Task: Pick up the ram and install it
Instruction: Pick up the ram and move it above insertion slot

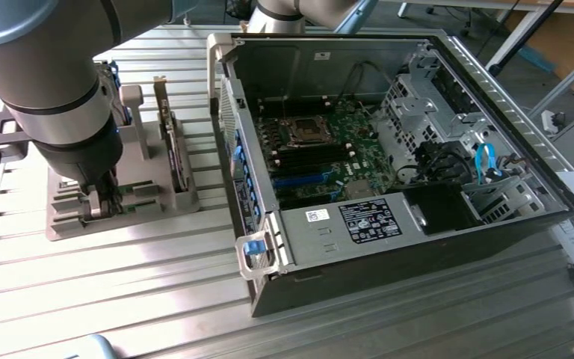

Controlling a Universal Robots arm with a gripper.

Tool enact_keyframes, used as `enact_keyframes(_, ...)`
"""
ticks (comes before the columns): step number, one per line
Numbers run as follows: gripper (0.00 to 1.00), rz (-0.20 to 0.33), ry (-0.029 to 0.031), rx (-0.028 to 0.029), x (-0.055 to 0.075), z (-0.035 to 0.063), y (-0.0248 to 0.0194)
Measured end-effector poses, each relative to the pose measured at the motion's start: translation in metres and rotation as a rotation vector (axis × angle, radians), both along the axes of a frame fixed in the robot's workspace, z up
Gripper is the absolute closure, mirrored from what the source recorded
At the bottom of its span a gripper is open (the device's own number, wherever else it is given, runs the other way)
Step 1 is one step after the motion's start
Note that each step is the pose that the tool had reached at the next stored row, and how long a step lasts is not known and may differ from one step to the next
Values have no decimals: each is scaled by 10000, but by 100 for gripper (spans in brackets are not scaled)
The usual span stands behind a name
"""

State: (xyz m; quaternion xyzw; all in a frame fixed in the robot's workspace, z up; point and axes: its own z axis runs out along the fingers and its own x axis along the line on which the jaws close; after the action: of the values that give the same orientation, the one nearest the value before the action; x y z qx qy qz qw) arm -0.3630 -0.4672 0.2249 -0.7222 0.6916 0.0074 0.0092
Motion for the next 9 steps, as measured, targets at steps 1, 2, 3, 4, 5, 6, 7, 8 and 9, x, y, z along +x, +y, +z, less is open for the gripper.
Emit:
enact_keyframes(1,76,0,0,0,0,0,0)
enact_keyframes(2,76,0,-1,1,0,-1,1)
enact_keyframes(3,76,0,-3,3,0,-2,4)
enact_keyframes(4,76,-1,-3,3,0,-2,7)
enact_keyframes(5,76,-1,0,0,0,0,10)
enact_keyframes(6,76,-1,0,1,0,0,18)
enact_keyframes(7,76,0,0,1,0,-1,23)
enact_keyframes(8,76,0,0,1,0,-1,25)
enact_keyframes(9,76,1,0,0,0,0,25)
